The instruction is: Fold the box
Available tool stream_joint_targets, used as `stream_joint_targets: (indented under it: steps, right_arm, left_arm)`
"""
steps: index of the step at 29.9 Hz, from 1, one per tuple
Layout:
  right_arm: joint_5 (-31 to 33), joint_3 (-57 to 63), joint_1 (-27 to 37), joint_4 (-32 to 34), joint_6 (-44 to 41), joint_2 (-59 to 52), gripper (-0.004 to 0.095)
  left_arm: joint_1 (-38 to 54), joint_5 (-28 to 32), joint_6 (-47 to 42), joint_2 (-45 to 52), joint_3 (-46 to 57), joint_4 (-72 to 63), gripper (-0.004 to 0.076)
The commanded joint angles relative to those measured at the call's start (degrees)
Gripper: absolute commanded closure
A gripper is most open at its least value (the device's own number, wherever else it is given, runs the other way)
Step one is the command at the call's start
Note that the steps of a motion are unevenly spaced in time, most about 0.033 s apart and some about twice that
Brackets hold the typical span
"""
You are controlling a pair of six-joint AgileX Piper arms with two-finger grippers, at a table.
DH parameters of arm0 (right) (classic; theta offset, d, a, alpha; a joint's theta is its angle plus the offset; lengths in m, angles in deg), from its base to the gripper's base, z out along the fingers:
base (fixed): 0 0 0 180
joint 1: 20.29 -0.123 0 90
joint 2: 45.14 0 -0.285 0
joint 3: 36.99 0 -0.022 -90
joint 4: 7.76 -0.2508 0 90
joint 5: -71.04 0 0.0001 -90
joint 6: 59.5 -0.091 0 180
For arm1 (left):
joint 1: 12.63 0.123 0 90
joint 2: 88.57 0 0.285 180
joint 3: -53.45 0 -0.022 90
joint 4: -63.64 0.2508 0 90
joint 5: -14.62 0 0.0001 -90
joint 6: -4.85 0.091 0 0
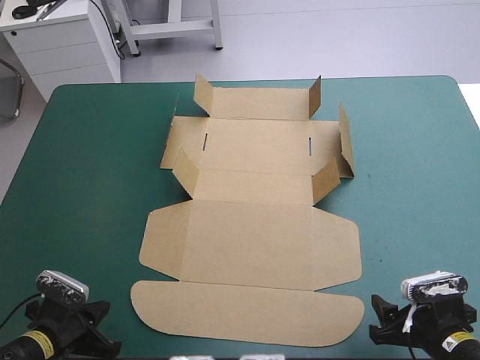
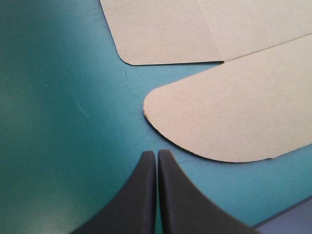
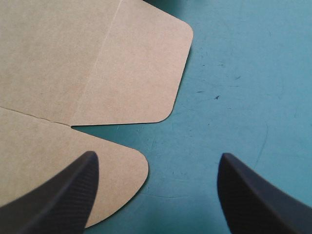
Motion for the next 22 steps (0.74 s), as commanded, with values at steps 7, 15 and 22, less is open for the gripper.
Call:
stream_joint_targets:
  steps: [7,15,22]
  right_arm:
    - [1.9,-3.4,-0.2,-1.4,-6.3,1.1,0.0180]
    - [4.3,-10.9,-0.2,-0.8,-10.3,2.2,0.0180]
    - [8.4,-19.9,-0.2,-0.8,-10.7,14.5,0.0181]
  left_arm:
    - [-0.2,3.1,0.5,-0.8,-1.4,0.1,0.0731]
    - [-0.2,3.1,0.3,-0.8,-1.4,0.0,0.0731]
    - [-0.2,3.1,0.1,-0.8,-1.4,0.0,0.0731]
